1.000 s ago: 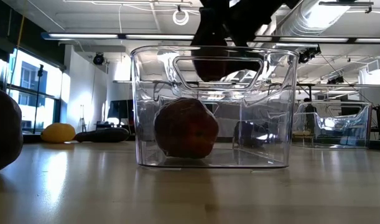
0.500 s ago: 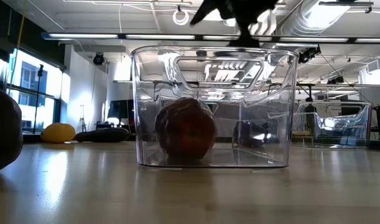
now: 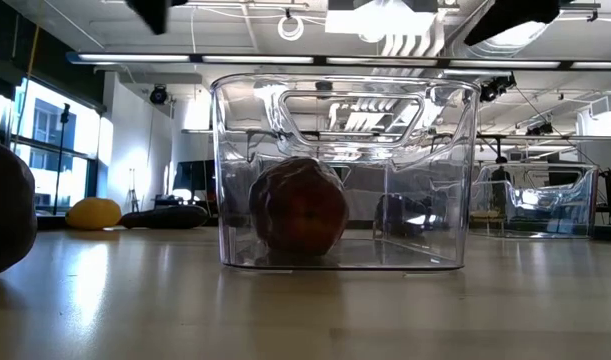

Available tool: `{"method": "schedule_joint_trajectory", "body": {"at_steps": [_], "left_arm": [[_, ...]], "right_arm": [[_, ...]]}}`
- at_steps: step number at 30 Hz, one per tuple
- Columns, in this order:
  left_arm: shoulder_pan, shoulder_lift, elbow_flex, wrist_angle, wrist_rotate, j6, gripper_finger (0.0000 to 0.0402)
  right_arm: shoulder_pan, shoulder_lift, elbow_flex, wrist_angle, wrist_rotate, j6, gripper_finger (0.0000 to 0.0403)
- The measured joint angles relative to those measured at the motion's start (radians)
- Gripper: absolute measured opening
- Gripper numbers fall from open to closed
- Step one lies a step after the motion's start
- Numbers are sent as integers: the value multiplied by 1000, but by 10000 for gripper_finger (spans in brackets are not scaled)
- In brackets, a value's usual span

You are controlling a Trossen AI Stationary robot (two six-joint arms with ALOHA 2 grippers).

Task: Sort produce into baskets
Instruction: Put the red apple into the middle transparent bin

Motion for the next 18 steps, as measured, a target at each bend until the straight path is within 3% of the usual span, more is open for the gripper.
{"method": "schedule_joint_trajectory", "body": {"at_steps": [7, 10, 14, 18], "left_arm": [[-175, 128, -9, 20, 8, -26, 372], [-215, 163, -9, 34, -45, -15, 372], [-249, 208, -9, 39, -120, 100, 372], [-253, 271, -9, 43, -90, 248, 372]], "right_arm": [[66, 67, 0, -8, 34, 62, 385], [74, 100, 0, -7, 39, 107, 385], [72, 145, 0, -4, 6, 150, 385], [73, 194, 0, 24, -4, 208, 385]]}}
